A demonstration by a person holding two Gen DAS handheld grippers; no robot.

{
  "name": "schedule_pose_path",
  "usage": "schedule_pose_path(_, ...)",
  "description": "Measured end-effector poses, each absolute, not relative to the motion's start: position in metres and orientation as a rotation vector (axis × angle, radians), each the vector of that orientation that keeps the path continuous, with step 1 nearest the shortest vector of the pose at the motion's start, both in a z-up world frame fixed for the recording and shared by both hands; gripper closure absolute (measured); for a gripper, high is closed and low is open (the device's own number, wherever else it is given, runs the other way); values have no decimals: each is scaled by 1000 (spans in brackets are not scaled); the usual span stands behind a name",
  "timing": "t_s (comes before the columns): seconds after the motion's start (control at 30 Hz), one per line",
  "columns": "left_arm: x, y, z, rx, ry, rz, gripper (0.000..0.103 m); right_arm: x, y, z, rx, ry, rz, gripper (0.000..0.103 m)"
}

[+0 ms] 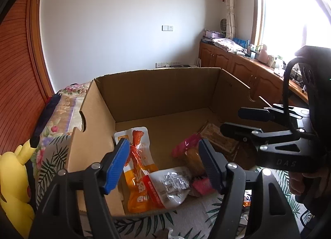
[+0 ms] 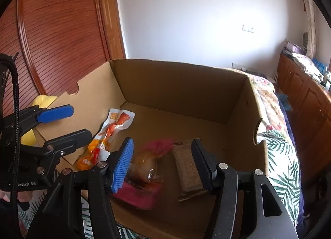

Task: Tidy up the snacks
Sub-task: 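Carry both snacks into the box and open both tools to release them, then move both tools back toward the remaining snacks beside the box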

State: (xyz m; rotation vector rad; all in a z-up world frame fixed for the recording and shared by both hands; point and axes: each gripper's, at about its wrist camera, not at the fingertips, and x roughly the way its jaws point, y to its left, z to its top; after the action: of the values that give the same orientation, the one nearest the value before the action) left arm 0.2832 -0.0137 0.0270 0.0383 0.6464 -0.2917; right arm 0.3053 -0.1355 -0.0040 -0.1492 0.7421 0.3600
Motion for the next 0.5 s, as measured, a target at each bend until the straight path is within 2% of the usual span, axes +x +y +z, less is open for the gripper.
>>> schedule_pose_path(0.5, 219, -10, 41, 37, 610, -333, 30, 221, -165, 21, -105, 683, 366, 43)
